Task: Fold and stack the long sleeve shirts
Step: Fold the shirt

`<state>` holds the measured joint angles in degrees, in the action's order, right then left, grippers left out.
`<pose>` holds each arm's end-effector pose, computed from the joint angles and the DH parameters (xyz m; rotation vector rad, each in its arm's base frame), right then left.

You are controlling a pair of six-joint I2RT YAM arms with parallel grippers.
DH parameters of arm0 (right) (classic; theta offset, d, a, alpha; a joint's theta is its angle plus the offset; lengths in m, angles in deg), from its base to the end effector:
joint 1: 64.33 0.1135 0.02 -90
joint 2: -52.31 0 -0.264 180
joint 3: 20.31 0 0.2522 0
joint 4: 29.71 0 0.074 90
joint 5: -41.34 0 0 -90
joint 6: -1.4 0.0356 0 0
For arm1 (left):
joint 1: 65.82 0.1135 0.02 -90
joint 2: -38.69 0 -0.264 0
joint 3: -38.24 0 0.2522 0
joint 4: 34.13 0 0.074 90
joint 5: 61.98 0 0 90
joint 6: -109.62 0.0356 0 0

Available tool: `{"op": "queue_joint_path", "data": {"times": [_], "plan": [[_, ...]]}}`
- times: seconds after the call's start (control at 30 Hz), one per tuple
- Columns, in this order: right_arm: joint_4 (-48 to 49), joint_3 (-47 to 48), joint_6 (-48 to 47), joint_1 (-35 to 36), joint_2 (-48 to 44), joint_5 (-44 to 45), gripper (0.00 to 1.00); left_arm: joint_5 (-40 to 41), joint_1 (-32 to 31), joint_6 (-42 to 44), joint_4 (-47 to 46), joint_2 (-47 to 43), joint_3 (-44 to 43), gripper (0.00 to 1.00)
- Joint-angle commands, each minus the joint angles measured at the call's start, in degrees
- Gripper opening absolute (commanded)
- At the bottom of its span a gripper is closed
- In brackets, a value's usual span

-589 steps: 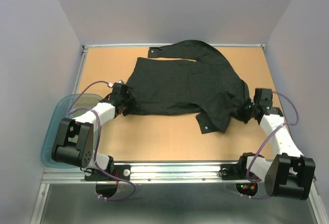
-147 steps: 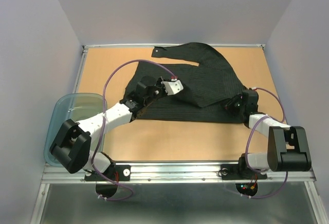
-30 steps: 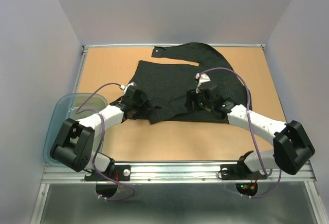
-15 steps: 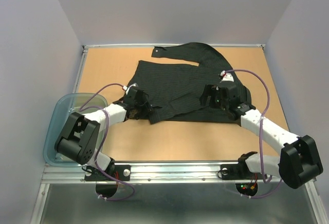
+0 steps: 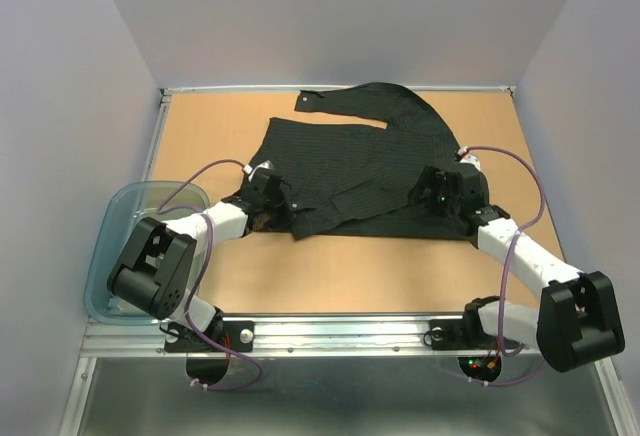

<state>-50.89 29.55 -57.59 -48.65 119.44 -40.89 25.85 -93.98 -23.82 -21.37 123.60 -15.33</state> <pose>0.2360 0.0613 0.2139 0.3731 2.2194 0.2902 0.2556 -0.1384 0.1690 -0.3046 2.4176 -0.6410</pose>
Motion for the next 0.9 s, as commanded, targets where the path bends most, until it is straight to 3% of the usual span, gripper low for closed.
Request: {"op": "queue_joint_path", "data": {"times": [0.0, 0.3, 0.53, 0.87], "plan": [[1.53, -2.43, 4.06, -3.8, -2.18, -1.0, 0.88, 1.73, -0.4, 4.49, 1.34, -2.99, -3.68, 0.0], [1.97, -8.32, 8.98, -10.83, 0.09, -4.69, 0.75, 12.8, -0.4, 14.69, 10.22, -3.08, -13.34, 0.0], [2.32, -9.9, 8.64, -14.98, 3.27, -6.72, 0.73, 18.43, -0.4, 21.64, 14.09, 0.35, -17.93, 0.0], [2.32, -10.7, 7.84, -15.33, 3.27, -4.7, 0.75, 23.17, -0.05, 26.04, 17.08, 6.06, -21.01, 0.0]]}}
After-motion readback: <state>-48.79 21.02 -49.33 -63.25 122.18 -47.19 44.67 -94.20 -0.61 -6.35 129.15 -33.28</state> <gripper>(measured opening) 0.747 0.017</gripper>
